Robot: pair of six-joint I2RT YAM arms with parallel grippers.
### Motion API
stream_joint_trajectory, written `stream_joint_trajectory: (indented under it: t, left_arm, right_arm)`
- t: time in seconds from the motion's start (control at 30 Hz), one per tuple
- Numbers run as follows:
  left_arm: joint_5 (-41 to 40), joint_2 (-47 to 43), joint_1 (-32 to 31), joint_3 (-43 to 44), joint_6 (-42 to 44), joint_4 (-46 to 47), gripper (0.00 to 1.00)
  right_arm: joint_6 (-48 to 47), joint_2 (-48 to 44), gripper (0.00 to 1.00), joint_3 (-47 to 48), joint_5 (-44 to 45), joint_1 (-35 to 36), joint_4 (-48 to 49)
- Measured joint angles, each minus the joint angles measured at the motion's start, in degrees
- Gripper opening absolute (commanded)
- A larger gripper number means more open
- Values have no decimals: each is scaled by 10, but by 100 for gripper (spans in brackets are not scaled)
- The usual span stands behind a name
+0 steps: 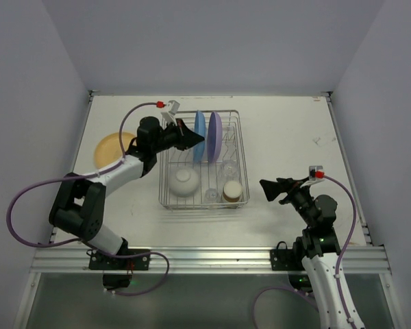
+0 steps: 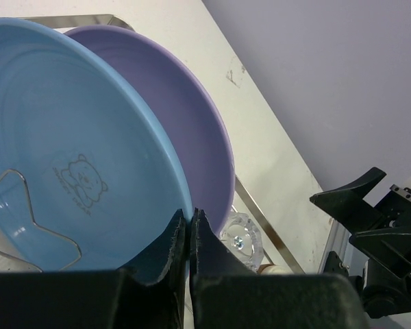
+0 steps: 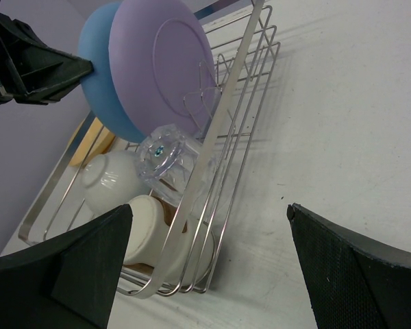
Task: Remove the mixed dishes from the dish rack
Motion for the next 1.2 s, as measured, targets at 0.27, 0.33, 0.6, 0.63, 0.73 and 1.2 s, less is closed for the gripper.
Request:
stream_joint_trajectory:
  t: [0.27,0.33,0.6,0.63,0.73,1.2]
  left_arm:
    - [7,-22,0,14,-1,-12,0]
    - [10,-31,0,17,-1,-15,0]
    - [38,-66,1,31,-21,-14,0]
    - [41,-69,1,35,-22,-14,0]
    - [49,-76,2,47,-26,-17,0]
    - [22,-139,5,96,24,-133,0]
  right_arm:
    - [0,0,99,0,-2,0,0]
    - [0,0,99,0,-2,0,0]
    - [0,0,99,0,-2,0,0]
    - [0,0,99,0,-2,0,0]
    - [0,0,99,0,-2,0,0]
    - [0,0,99,0,-2,0,4]
